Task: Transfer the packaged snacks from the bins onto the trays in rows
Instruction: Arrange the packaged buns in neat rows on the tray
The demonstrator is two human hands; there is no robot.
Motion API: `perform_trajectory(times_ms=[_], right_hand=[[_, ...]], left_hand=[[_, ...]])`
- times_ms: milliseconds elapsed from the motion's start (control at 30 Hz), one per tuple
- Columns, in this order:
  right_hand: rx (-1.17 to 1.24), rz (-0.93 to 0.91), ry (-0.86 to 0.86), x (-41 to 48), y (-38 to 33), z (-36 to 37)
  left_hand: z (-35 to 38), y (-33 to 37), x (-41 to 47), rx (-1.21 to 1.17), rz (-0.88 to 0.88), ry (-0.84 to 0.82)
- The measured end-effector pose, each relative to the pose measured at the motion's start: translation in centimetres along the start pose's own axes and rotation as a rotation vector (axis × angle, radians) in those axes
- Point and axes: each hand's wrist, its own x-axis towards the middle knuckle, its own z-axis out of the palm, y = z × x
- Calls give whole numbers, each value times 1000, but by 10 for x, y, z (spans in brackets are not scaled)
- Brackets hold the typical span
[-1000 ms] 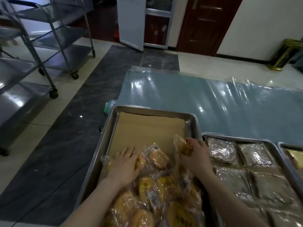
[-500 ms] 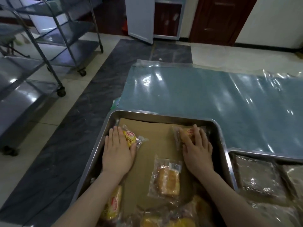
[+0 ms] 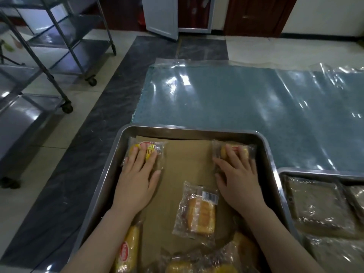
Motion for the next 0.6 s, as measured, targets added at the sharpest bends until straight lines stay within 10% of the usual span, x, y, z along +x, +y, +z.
perform_trajectory(times_ms=[233, 333, 500, 600], right_hand=[[202, -129, 166, -6, -16, -19], [309, -211, -119, -17, -29, -24], [378, 40, -457, -24, -42, -24], [578, 210, -192, -14, -44, -39]], left_hand=[[2, -1, 1, 60, -59, -5], [-4, 0, 0, -60, -38, 144], [-5, 2, 0, -38, 15, 148], [-7, 4, 1, -32, 13, 151]])
